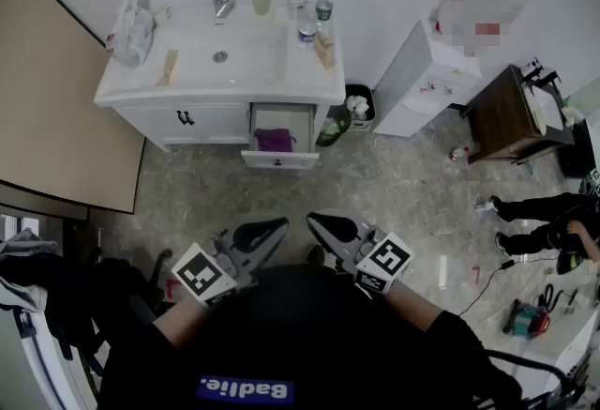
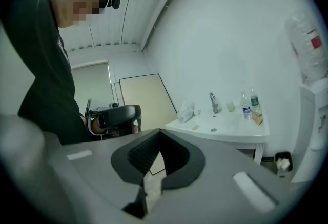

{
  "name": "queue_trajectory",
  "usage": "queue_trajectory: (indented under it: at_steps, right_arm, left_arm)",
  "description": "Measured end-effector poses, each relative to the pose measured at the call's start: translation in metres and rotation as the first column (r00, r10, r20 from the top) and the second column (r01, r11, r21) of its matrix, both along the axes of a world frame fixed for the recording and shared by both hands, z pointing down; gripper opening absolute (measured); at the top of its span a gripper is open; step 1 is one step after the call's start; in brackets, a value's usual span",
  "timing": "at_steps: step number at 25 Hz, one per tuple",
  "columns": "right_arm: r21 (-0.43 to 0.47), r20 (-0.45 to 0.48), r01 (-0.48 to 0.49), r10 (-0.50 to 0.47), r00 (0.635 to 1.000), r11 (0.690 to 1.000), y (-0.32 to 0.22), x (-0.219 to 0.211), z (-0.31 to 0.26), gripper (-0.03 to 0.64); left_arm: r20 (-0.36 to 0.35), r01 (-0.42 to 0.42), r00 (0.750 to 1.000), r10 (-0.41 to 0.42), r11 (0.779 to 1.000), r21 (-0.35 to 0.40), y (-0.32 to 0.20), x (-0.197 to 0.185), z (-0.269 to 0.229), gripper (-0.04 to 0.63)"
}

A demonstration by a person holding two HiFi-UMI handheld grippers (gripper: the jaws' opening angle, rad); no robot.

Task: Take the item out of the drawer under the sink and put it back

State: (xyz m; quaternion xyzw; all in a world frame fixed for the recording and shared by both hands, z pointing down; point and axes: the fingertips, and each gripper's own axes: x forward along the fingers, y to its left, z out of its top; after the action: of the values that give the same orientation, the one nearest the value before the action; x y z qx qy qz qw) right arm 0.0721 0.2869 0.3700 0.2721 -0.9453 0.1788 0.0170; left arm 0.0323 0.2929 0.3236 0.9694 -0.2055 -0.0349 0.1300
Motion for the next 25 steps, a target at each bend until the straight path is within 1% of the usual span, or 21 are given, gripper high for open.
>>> queue_trajectory:
  at_steps: [10, 15, 19, 25]
  right_arm:
    - [-0.01, 0.006, 0.012, -0.012, 1.0, 1.0, -0.001, 0.003, 0.003, 0.0]
    - [0.022, 0.022, 0.041, -0.042, 0.999, 0.999, 0.0, 0.007, 0.001, 0.002]
    - [0.036, 0.015, 0.048, -0.049, 0.999, 0.998, -0.007, 0.021, 0.0, 0.002]
    - [0.056, 0.017, 0.049, -0.05, 0.999, 0.997, -0.025, 0.053, 0.006, 0.002]
  left_arm:
    - [0.008, 0.015, 1.0, -0.014, 1.0, -0.015, -0.001, 0.006, 0.004, -0.012]
    - [0.023, 0.024, 0.999, -0.023, 0.999, -0.025, -0.004, 0.014, 0.007, -0.012]
    - [0.038, 0.067, 0.997, -0.067, 0.998, -0.007, -0.016, 0.027, 0.005, -0.012]
    - [0.055, 0.138, 0.989, -0.137, 0.99, -0.004, -0.027, 0.054, 0.011, -0.012]
